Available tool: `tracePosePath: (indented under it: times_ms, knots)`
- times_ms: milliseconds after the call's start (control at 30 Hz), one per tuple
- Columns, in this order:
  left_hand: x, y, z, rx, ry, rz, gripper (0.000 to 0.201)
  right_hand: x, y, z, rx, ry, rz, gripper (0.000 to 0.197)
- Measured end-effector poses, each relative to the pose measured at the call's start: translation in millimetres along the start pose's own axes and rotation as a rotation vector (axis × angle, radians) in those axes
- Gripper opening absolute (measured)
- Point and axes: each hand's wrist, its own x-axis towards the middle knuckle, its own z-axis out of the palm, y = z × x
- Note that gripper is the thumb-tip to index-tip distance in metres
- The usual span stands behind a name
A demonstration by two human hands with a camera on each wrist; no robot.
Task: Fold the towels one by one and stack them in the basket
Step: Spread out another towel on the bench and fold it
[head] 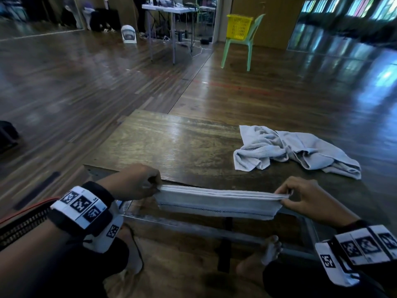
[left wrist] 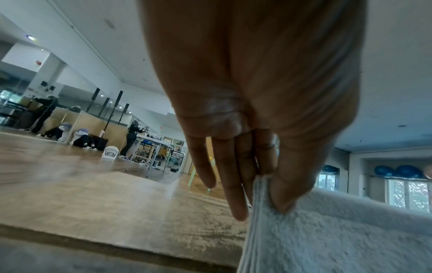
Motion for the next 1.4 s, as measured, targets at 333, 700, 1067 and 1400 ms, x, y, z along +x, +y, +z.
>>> tracePosePath:
  times_ms: [333, 700, 1067, 1400]
  knots:
    - [41.9, -15.0, -25.7, 0.069, 0.433, 0.081, 0.008, 39.5, 8.2, -6.5, -0.017, 0.263, -0.066, 0.021]
    - [93.1, -52.3, 57.5, 0.208, 0.361, -0.037, 0.004, 73.8, 52.4, 65.0, -0.434, 0.294, -0.043, 0.034]
    - [73.3, -47.3, 93.7, 0.104, 0.351, -0.012, 0.031, 51.1, 61.4, 99.4, -0.289, 0.277, 0.021, 0.02]
    - [124.2, 17.8, 117.9, -0.038, 0.242, 0.065, 0.025, 104.0, 8.8, 117.7, -0.213, 0.158, -0.109, 0.016]
